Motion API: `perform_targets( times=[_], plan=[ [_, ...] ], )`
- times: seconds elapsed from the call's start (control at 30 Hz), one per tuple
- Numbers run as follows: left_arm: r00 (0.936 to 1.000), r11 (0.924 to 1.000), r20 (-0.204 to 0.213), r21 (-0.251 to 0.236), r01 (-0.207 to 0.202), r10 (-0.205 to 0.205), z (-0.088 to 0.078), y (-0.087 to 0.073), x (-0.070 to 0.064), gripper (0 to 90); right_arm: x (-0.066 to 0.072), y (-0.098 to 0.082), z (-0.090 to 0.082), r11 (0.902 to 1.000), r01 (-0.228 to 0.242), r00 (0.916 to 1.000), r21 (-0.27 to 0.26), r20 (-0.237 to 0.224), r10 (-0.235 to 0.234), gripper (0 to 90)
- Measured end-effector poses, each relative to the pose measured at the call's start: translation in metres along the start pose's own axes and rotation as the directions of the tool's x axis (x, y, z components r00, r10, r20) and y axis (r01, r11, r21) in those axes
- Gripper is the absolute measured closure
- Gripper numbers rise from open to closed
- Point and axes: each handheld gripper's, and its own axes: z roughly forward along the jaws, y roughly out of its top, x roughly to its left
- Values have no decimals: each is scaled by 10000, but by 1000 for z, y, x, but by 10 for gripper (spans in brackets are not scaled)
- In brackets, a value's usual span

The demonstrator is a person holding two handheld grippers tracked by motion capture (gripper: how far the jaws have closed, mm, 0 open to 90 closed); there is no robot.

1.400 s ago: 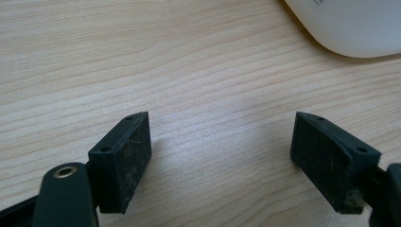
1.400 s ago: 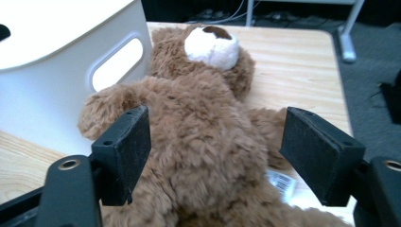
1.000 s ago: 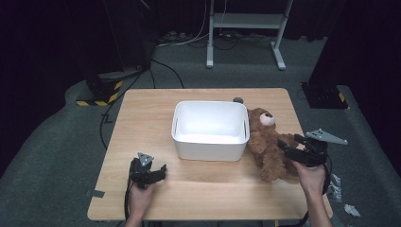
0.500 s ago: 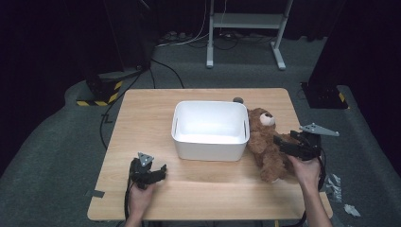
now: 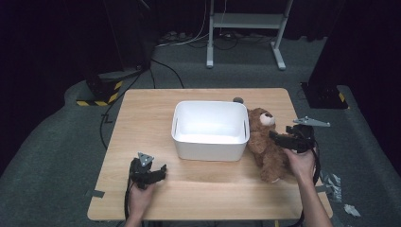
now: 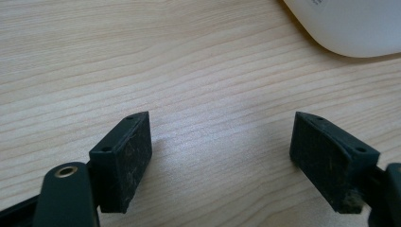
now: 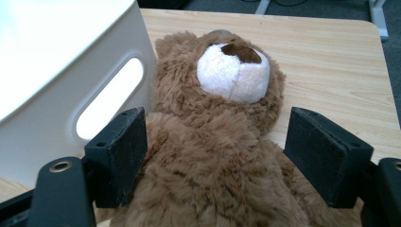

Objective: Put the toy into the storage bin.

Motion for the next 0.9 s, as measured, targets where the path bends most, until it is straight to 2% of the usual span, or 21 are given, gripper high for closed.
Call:
perform_targets(
  times=[0.13, 0.23, 0.6, 0.9],
  plan=[
    [10000, 10000, 3, -1, -9, 9, 0, 0, 0, 215, -1, 2, 8, 9998, 65, 9999, 194, 146, -68, 215],
    [10000, 10000, 33, 0, 2, -2, 0, 0, 0, 215, -2, 2, 14, 9992, -59, 9997, 407, 227, 50, 215],
    [10000, 10000, 36, 0, 1, -1, 0, 0, 0, 215, -7, 5, 32, 9972, -158, 9987, 734, 488, 122, 209],
    [10000, 10000, 37, 1, 5, -5, 0, 0, 0, 215, -7, 5, 51, 9920, -217, 9972, 1244, 743, 125, 205]
  ],
)
